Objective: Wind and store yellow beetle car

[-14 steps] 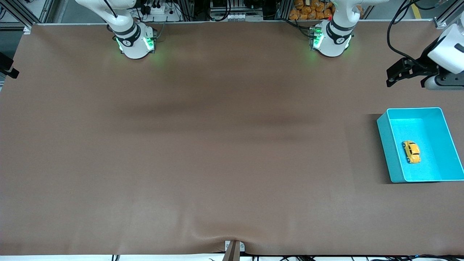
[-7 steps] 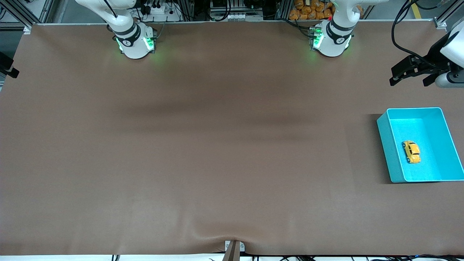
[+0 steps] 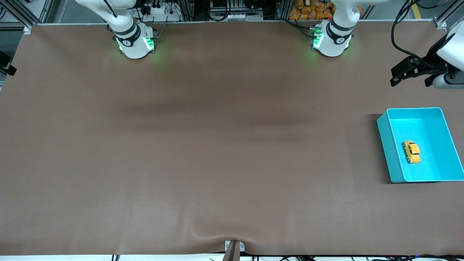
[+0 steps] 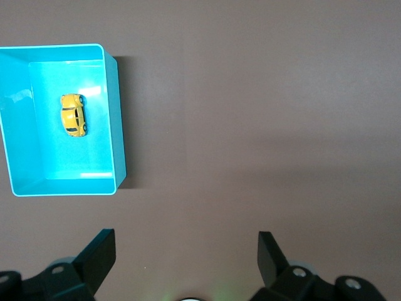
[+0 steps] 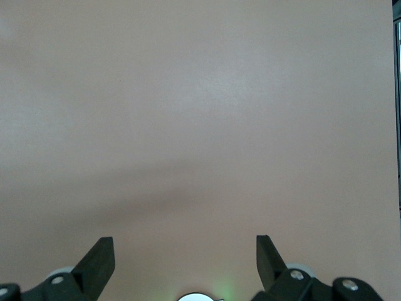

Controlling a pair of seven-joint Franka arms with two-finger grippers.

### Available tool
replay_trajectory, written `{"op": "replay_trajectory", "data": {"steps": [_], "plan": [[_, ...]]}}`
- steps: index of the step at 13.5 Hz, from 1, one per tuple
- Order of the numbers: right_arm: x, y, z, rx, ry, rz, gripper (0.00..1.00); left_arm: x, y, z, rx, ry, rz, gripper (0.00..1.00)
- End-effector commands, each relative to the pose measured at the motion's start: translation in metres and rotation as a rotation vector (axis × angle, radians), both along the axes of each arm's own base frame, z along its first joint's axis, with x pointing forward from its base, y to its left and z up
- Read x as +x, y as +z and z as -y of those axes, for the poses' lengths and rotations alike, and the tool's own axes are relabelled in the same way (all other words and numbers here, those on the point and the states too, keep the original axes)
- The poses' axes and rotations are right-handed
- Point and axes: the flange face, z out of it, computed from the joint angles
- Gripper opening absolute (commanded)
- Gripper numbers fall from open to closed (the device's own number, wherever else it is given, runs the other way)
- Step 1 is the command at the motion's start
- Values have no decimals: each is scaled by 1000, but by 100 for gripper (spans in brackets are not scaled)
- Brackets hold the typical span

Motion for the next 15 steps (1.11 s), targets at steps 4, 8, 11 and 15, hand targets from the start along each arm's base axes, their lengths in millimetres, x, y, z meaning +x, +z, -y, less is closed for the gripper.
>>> {"op": "replay_trajectory", "data": {"steps": [4,8,11,15], "plan": [[-6,11,1,0,-8,11,100,2,2,-2,23,-11,-2,100],[-6,10,1,2,-7,11,100,2,3,-2,23,-11,1,100],[-5,11,-2,2,-3,14,100,2,3,-3,21,-10,1,100],[-6,12,1,0,-8,17,100,2,3,-3,23,-11,6,100]]}}
